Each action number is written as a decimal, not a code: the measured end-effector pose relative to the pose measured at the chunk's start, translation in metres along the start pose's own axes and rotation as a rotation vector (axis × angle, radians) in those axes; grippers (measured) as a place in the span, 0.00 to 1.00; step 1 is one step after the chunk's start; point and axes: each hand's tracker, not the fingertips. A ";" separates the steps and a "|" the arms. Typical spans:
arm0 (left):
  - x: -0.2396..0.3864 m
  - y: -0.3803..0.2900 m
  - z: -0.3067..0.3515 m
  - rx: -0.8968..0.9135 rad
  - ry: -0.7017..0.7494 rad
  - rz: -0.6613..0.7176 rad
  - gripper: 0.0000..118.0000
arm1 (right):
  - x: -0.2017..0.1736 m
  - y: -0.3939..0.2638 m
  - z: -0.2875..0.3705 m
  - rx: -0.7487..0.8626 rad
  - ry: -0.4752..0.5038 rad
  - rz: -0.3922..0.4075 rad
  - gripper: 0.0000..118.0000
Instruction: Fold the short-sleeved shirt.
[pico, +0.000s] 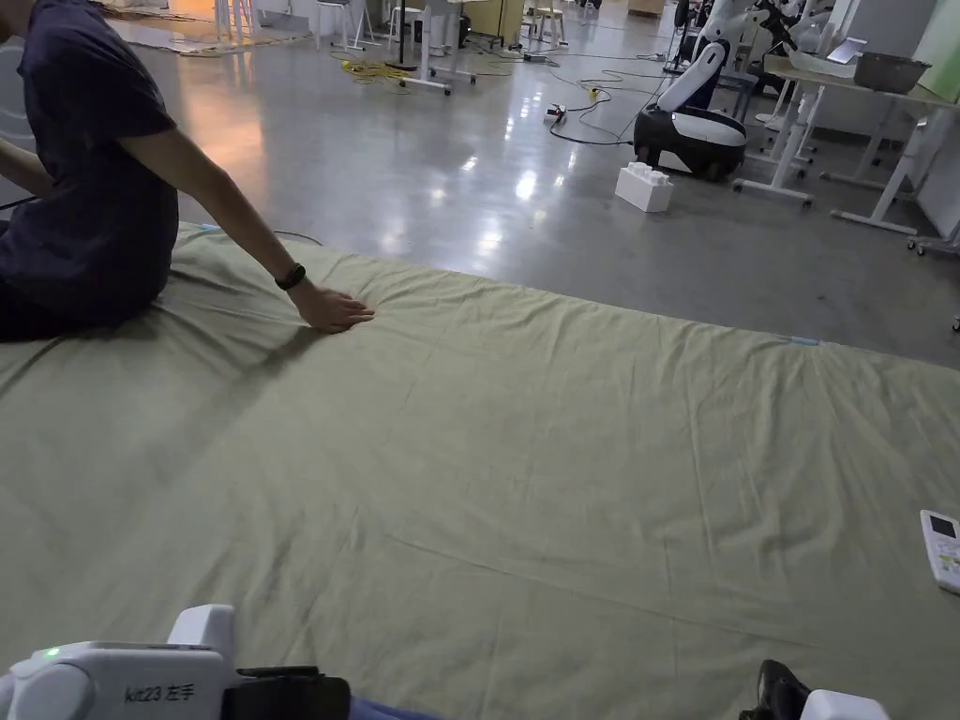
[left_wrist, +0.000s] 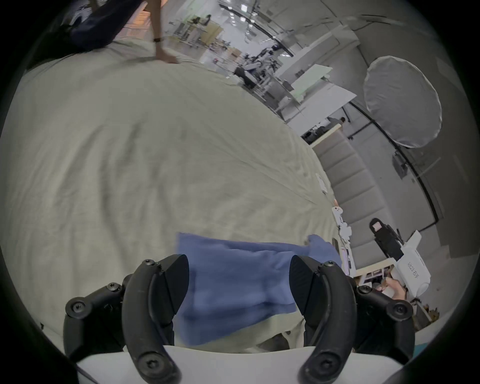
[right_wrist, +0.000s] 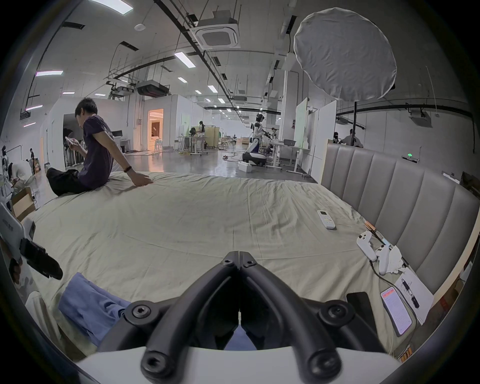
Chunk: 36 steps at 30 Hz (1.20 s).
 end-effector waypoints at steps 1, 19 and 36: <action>-0.012 -0.001 -0.002 -0.028 -0.012 0.029 0.69 | -0.002 0.001 0.000 -0.001 0.001 0.000 0.01; -0.056 -0.039 -0.068 -0.058 -0.305 0.266 0.11 | -0.017 0.006 0.006 -0.025 -0.003 0.025 0.01; -0.005 0.050 0.073 0.104 -0.053 0.007 0.10 | -0.021 0.011 0.002 -0.041 0.032 0.016 0.01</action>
